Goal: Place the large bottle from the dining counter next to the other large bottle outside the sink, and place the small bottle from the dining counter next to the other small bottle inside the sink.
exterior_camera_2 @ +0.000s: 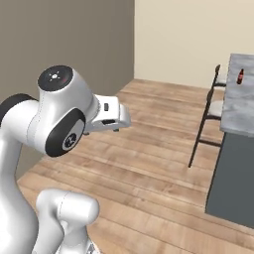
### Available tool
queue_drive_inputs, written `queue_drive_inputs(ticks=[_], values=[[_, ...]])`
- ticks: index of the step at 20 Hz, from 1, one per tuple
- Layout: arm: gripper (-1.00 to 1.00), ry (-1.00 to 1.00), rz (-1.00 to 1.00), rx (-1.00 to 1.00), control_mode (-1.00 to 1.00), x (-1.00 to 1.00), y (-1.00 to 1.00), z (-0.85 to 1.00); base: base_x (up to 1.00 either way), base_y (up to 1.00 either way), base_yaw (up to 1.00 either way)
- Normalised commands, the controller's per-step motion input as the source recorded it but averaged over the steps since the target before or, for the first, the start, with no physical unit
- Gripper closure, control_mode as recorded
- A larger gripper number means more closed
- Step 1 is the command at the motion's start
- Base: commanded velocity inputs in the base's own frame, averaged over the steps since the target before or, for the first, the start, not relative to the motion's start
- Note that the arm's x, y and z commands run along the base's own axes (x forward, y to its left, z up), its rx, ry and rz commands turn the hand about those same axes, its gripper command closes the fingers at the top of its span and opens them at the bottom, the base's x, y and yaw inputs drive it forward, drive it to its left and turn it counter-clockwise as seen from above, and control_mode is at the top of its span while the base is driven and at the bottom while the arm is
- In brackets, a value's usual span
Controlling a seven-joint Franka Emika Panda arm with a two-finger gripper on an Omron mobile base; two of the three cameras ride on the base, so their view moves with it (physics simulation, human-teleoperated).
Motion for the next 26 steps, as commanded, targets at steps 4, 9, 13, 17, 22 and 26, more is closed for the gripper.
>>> queue_drive_inputs(ticks=[4,9,13,17,22,26], values=[[-1.00,0.00,0.00,0.00,1.00,0.00,0.00,0.00,0.00,0.00,-0.25],[-1.00,0.00,0.00,0.00,1.00,0.00,0.00,0.00,0.00,0.00,-0.25],[-1.00,0.00,0.00,0.00,1.00,0.00,0.00,0.00,0.00,0.00,-0.25],[-1.00,0.00,0.00,0.00,1.00,0.00,0.00,0.00,0.11,0.17,-0.23],[-1.00,0.00,0.00,0.00,1.00,0.00,0.00,0.00,0.61,0.57,-0.13],[-1.00,0.00,0.00,0.00,1.00,0.00,0.00,0.00,0.68,0.88,-0.06]])
